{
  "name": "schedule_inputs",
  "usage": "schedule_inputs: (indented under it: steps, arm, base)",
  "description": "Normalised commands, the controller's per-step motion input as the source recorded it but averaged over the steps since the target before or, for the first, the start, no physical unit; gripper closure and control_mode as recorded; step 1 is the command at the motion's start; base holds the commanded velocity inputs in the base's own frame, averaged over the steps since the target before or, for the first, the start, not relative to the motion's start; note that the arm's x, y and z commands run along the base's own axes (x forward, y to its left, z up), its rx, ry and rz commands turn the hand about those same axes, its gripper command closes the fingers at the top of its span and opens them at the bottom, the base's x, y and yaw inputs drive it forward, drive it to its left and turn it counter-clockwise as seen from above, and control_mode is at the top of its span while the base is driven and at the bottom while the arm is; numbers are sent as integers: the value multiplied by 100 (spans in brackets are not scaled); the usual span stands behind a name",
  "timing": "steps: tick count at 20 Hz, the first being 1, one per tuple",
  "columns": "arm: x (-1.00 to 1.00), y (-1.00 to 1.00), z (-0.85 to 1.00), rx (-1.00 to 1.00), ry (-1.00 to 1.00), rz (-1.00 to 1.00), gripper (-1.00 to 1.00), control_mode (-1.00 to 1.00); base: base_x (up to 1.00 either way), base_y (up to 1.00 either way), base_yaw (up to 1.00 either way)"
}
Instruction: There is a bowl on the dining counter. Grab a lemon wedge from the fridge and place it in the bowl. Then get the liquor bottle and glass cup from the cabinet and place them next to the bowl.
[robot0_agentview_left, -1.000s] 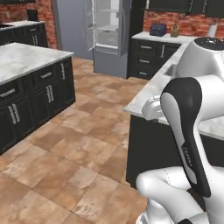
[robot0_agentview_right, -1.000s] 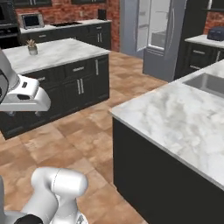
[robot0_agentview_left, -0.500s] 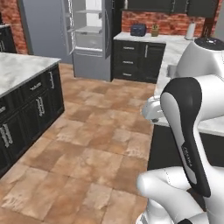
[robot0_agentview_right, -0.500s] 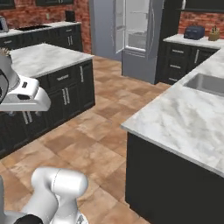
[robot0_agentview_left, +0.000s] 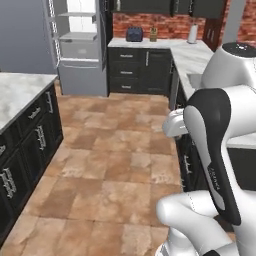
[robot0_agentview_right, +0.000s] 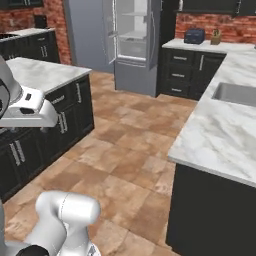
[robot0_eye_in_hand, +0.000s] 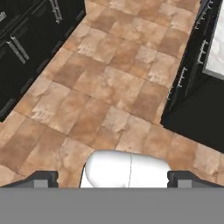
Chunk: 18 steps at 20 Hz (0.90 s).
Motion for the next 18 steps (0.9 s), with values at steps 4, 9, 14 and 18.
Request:
schedule_inputs:
  steps: [4,9,14,18]
  arm:
    - [0,0,0,0,0,0,-100,100]
    - [0,0,0,0,0,0,-100,100]
    - [0,0,0,0,0,0,-100,100]
    - [0,0,0,0,0,0,-100,100]
  base:
    - [74,75,-40]
    - [85,53,-41]
    - [91,36,-40]
    - [97,46,-38]
